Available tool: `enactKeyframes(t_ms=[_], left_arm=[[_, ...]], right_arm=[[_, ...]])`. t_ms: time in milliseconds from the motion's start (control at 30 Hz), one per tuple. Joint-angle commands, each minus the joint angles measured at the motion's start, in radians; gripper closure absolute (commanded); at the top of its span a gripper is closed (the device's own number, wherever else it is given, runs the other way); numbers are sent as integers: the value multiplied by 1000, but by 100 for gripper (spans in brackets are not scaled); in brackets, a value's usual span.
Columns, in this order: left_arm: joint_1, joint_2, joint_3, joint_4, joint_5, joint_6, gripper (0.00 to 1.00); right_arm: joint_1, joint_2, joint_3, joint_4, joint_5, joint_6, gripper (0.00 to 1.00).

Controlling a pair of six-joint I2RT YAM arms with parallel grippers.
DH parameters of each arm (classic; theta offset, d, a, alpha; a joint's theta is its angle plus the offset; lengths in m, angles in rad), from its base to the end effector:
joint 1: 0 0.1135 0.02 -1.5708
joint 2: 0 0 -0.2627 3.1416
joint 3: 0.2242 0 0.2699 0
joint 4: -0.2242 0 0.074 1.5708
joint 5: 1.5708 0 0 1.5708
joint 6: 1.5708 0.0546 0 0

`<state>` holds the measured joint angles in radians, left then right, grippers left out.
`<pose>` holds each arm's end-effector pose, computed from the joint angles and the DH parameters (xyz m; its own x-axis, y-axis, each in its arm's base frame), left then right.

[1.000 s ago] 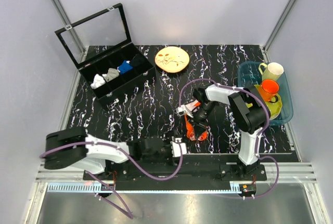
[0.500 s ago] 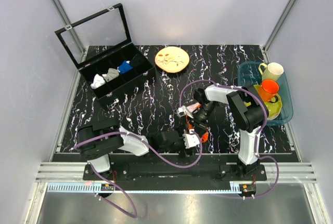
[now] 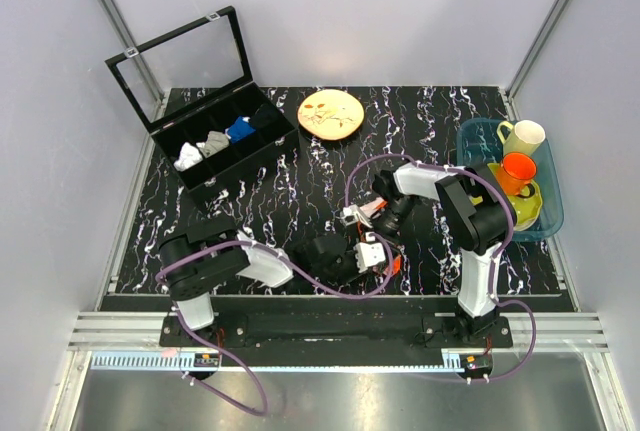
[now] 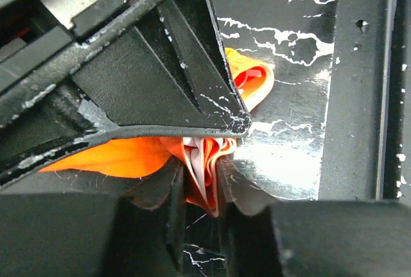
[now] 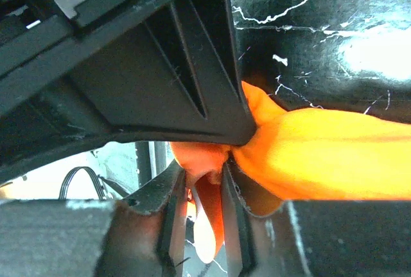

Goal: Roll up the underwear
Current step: Roll the underwear to the center of the board.

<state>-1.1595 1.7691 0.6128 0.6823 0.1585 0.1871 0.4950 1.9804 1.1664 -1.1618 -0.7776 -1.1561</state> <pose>0.1306 -0.3210 0.0960 -0.0005 0.4606 -0.8876 0.9784 0.1836 0.0947 0.2497 0.1783 0.1006 -0.2387 -0.8700 -0.4314 -0.7786 -0.0940 0.6204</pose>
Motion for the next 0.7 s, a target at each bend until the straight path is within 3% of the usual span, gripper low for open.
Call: enactKeyframes(t_ms=[0, 267, 667], left_arm=[[18, 13, 25, 7, 128, -40, 83], [67, 35, 16, 5, 256, -139, 86], [181, 127, 97, -61, 495, -319, 83]], right_arm=[[-9, -23, 6, 33, 27, 58, 70], [-107, -155, 18, 70, 31, 67, 46], [-331, -440, 13, 86, 78, 42, 43]])
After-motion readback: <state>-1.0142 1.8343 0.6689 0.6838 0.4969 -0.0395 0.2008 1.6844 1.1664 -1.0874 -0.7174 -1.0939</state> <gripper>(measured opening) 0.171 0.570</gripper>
